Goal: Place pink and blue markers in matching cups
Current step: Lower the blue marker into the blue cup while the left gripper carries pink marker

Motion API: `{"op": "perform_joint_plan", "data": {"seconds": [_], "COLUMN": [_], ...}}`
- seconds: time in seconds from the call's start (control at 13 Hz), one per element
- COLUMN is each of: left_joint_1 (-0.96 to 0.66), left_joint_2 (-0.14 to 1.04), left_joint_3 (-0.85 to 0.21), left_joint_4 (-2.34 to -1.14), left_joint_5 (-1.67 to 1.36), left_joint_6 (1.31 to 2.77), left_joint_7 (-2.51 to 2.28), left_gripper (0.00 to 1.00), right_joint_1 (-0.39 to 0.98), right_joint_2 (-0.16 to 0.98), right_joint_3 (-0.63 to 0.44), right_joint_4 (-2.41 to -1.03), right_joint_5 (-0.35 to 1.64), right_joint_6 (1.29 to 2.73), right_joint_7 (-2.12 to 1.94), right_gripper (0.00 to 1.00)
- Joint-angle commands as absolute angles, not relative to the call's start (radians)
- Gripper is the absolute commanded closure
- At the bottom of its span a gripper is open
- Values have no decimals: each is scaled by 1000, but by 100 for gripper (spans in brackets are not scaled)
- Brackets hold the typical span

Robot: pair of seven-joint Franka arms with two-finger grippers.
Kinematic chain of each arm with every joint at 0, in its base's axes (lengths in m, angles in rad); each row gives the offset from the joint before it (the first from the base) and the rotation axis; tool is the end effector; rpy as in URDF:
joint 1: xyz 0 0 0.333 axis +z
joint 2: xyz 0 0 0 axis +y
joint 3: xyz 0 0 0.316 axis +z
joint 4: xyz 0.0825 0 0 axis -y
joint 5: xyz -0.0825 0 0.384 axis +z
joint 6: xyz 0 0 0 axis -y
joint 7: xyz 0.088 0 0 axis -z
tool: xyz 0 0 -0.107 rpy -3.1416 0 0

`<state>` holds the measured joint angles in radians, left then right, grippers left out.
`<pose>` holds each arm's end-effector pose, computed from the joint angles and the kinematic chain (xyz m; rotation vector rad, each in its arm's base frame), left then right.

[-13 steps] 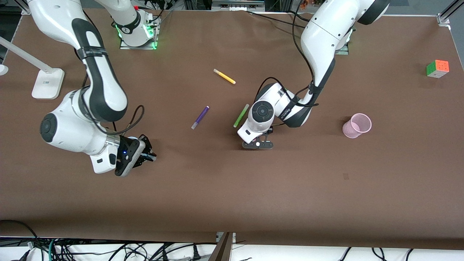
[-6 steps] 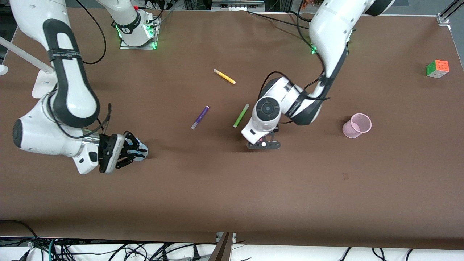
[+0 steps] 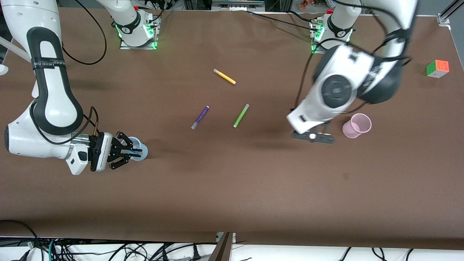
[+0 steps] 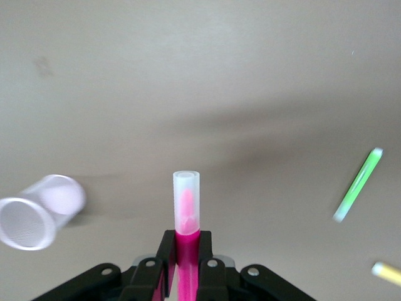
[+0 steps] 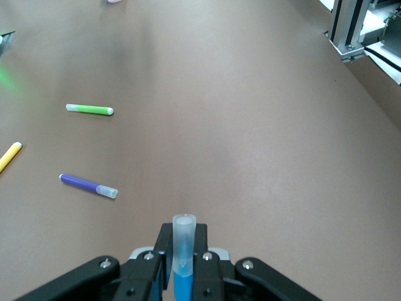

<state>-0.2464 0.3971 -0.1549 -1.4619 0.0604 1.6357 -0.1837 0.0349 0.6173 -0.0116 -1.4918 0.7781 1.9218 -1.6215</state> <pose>0.6076 -0.2358 0.4410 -3.0439 0.3405 0.3222 0.6976 0.0669 0.3124 -1.9839 -1.5022 -0.4860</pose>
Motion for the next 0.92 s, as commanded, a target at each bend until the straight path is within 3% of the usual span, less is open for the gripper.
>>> {"op": "perform_joint_plan", "data": {"seconds": [0.0,0.38,0.85], "left_joint_1": [-161,-13,193], "left_joint_2": [344,345,342], "left_joint_3": [-164,-164,-164], "left_joint_4": [-1499,-1515,-1742], "left_joint_5": [43,-79,-354], "left_joint_6": [1624,1638,1825], "left_joint_7": [80,513,1180], "left_gripper": [100,100,100], "right_joint_1": [11,-11,-35], "right_joint_2": [637,638,650], "right_joint_3": [3,3,2], "right_joint_4": [-1491,-1493,-1497], "right_joint_5": [834,844,845], "right_joint_6": [1899,1842,1786], "right_joint_7": [-1706,-1732,-1807], "right_gripper": [91,91,90]}}
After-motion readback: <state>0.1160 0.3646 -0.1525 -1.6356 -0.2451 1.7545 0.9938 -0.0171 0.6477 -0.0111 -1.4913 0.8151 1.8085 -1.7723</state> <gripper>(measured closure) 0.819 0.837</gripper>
